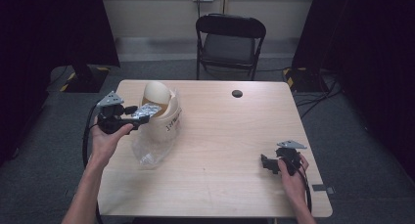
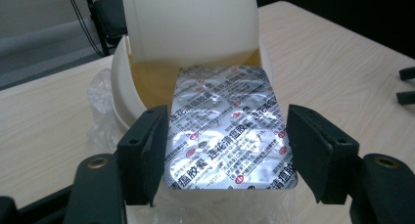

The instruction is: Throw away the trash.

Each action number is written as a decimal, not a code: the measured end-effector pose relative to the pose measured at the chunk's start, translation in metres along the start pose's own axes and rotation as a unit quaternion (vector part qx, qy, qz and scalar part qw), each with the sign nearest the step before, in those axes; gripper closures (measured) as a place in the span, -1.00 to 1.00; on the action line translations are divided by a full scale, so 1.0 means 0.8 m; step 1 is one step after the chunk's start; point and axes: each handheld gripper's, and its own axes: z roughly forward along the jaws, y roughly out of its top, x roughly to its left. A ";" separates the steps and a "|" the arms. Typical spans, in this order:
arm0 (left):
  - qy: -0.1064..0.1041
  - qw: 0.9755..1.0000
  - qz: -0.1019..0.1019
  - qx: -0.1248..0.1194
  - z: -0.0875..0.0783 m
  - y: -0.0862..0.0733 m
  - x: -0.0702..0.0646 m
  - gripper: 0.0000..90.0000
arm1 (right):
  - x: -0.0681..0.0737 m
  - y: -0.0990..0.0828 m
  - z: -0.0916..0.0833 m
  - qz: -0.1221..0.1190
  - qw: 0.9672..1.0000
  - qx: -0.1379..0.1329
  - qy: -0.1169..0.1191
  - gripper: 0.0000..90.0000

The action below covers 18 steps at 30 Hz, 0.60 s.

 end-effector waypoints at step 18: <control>-0.008 1.000 -0.003 0.005 0.026 0.017 0.009 -0.24 | 0.000 0.000 0.000 0.001 1.000 0.000 0.000 -0.77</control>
